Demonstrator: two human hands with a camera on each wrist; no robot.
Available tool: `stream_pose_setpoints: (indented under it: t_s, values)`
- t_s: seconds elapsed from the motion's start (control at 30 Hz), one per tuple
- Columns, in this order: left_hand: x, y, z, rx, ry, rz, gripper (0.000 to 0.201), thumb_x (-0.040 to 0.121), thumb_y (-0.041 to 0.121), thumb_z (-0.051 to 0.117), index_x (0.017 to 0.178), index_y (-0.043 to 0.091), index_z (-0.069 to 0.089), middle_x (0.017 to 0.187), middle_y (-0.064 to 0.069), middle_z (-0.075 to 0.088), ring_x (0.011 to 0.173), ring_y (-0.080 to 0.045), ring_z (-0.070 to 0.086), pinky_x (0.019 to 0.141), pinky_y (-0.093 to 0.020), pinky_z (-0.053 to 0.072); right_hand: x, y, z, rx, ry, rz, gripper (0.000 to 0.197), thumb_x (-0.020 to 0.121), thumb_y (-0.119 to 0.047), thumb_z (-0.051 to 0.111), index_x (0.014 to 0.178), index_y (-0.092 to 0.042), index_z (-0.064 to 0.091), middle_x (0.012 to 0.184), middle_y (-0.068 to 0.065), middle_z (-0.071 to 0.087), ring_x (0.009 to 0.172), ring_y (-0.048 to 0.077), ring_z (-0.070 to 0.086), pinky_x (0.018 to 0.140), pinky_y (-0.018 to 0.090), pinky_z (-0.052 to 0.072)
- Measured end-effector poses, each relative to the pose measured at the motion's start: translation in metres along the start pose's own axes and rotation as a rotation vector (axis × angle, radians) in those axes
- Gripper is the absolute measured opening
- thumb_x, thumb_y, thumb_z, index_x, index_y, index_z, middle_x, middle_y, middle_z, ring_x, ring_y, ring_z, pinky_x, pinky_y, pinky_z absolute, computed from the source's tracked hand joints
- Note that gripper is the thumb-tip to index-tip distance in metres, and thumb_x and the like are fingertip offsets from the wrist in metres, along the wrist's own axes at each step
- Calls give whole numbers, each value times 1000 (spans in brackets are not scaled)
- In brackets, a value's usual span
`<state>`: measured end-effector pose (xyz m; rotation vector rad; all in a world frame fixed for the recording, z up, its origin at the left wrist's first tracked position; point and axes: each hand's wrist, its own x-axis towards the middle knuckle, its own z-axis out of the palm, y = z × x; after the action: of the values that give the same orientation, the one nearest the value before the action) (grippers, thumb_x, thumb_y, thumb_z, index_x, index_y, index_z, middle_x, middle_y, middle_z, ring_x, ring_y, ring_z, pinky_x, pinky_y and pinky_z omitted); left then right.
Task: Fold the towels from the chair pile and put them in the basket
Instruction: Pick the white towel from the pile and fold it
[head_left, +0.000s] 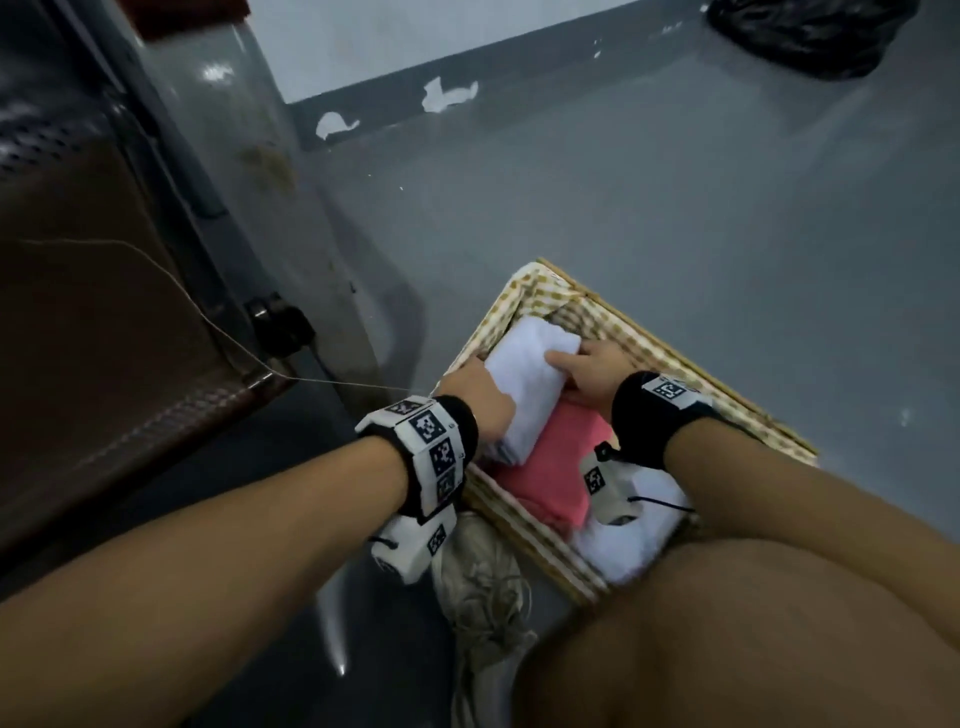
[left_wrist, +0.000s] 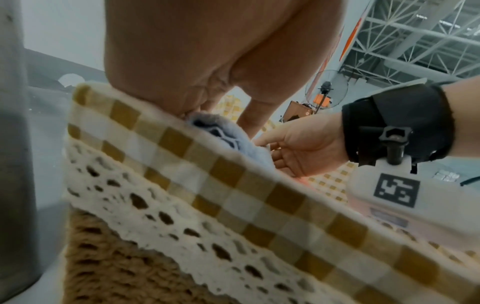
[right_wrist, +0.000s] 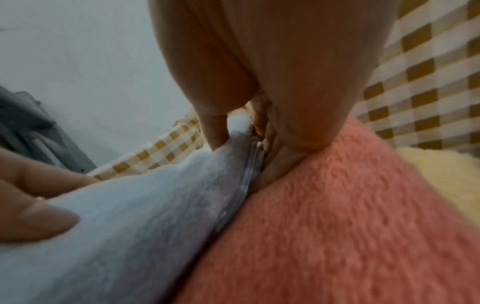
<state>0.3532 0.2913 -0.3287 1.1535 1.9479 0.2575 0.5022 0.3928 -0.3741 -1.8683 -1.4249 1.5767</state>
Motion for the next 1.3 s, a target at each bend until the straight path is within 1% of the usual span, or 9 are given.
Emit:
stream_pose_setpoints:
  t_s: [0.1, 0.23, 0.37, 0.5, 0.63, 0.77, 0.83, 1.03, 1.3]
  values:
    - [1, 3, 1, 144, -35, -19, 55, 95, 24, 53, 143, 3, 39, 143, -18, 50, 126, -35, 52, 103, -42, 46, 7, -1, 2, -126, 11, -15, 40, 87, -25, 73, 118, 0, 68, 116, 18, 70, 109, 36, 66, 97, 52, 53]
    - [-4, 1, -2, 78, -67, 27, 55, 90, 28, 55, 140, 10, 44, 137, -15, 54, 122, -34, 54, 102, -44, 47, -6, -27, -3, -386, -12, -38, 37, 85, -36, 71, 107, -6, 67, 97, 6, 68, 87, 24, 65, 76, 34, 55]
    - [-25, -4, -24, 76, -67, 139, 57, 92, 33, 54, 146, 18, 42, 147, -7, 47, 131, -28, 48, 102, -31, 41, -33, -69, -9, -612, -12, -148, 34, 89, -37, 66, 99, -4, 69, 89, 6, 62, 80, 23, 58, 67, 30, 47]
    - [-59, -12, -80, 77, 25, 333, 40, 91, 33, 59, 130, 23, 58, 124, 2, 65, 112, -20, 62, 93, -28, 49, -74, -120, 3, -548, -138, -173, 37, 92, -34, 64, 113, -3, 68, 107, 9, 70, 98, 25, 67, 91, 38, 53]
    - [-110, -38, -158, 103, 136, 407, 26, 92, 27, 62, 118, 22, 66, 110, 4, 70, 103, -15, 64, 94, -25, 48, -131, -180, 48, -558, -380, -257, 35, 98, -30, 59, 122, -6, 63, 117, 6, 73, 103, 23, 71, 92, 35, 52]
    - [-165, -91, -232, 124, 285, 334, 24, 93, 32, 61, 116, 25, 65, 104, 9, 67, 95, -11, 62, 85, -23, 47, -193, -236, 125, -609, -589, -401, 38, 99, -31, 58, 113, 4, 63, 97, 2, 74, 93, 25, 66, 77, 28, 48]
    - [-194, -124, -260, 129, 362, 287, 21, 92, 32, 62, 112, 27, 66, 104, 8, 69, 93, -11, 63, 85, -25, 49, -223, -255, 169, -579, -689, -432, 27, 99, -32, 58, 108, -8, 65, 82, -2, 73, 94, 22, 68, 79, 27, 47]
    - [-263, -241, -300, 99, 532, 89, 24, 92, 29, 60, 114, 23, 68, 113, 2, 71, 102, -18, 65, 92, -29, 49, -288, -284, 308, -633, -865, -515, 26, 100, -24, 56, 118, -7, 64, 106, 13, 70, 91, 25, 61, 66, 24, 43]
    - [-282, -370, -287, 175, 428, -380, 60, 94, 44, 59, 141, 10, 42, 135, -14, 54, 118, -32, 56, 97, -39, 48, -286, -239, 442, -786, -870, -723, 19, 93, -30, 64, 109, -21, 68, 106, 5, 72, 95, 17, 70, 81, 36, 58]
